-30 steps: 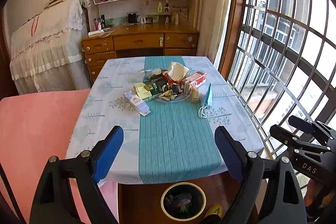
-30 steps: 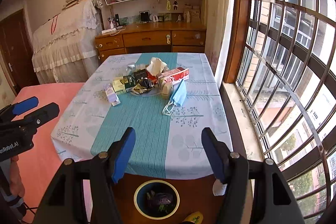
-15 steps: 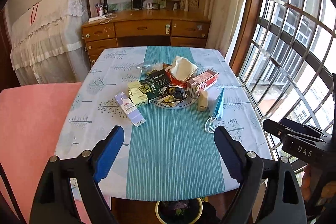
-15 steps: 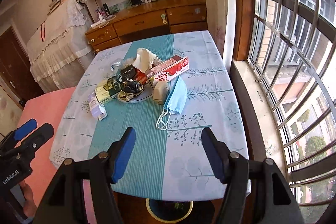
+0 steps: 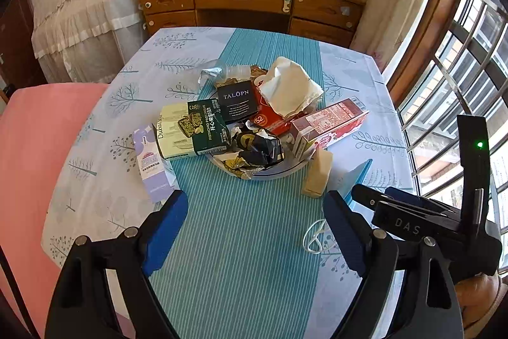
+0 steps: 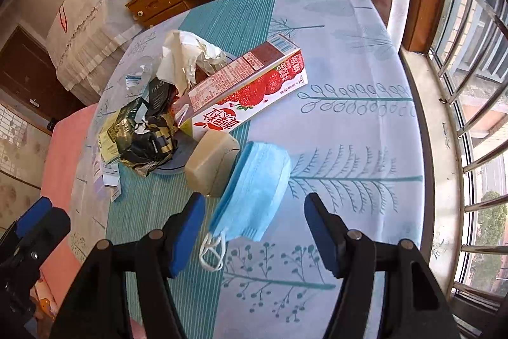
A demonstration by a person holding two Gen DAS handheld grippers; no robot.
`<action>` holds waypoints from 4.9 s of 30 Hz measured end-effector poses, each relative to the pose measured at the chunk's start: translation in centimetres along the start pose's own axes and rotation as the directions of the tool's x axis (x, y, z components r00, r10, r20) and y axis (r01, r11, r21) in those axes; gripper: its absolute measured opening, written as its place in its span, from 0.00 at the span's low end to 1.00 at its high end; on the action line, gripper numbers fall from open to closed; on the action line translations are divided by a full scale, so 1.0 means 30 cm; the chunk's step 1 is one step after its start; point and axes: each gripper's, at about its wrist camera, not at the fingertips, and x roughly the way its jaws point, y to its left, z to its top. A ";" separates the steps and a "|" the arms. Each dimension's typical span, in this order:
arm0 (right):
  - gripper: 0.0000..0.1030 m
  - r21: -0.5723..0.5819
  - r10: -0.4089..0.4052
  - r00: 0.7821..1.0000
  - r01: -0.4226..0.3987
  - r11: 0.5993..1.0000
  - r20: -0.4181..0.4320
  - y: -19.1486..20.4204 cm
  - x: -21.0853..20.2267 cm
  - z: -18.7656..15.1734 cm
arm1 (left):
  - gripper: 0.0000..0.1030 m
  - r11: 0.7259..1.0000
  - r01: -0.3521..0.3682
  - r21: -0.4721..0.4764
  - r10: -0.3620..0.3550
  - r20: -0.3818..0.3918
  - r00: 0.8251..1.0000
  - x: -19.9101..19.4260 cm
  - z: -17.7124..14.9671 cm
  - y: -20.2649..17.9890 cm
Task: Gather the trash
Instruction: 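Grasp the soap bar with the left tool while the right tool grasps the blue mask, then carry the soap bar and blue mask down over the trash bin with both tools, then open both tools to drop the soap bar and mask into the bin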
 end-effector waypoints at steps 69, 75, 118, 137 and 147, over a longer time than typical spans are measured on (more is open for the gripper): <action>0.13 0.021 0.053 0.995 -0.055 0.998 0.084 0.205 -0.290 -0.398 | 0.23 0.979 0.177 0.103 -0.157 -0.175 0.972 -0.116 -0.204 0.198; 0.13 0.039 0.025 0.991 -0.031 0.999 0.128 0.324 -0.344 -0.536 | 0.23 0.971 0.202 0.130 -0.186 -0.127 0.974 -0.238 -0.311 0.320; 0.14 0.103 -0.054 0.985 0.071 0.992 -0.164 0.250 0.066 -1.263 | 0.23 0.948 0.215 0.235 -0.111 -0.388 0.915 0.072 -1.105 0.281; 0.24 0.141 -0.034 0.971 0.069 0.988 -0.235 0.020 0.785 -1.373 | 0.60 0.975 0.179 0.135 -0.107 -0.425 0.899 0.771 -1.397 0.330; 0.59 0.146 -0.072 0.968 0.109 0.983 -0.240 0.004 0.819 -1.370 | 0.91 0.983 0.126 0.136 -0.059 -0.412 0.909 0.784 -1.386 0.375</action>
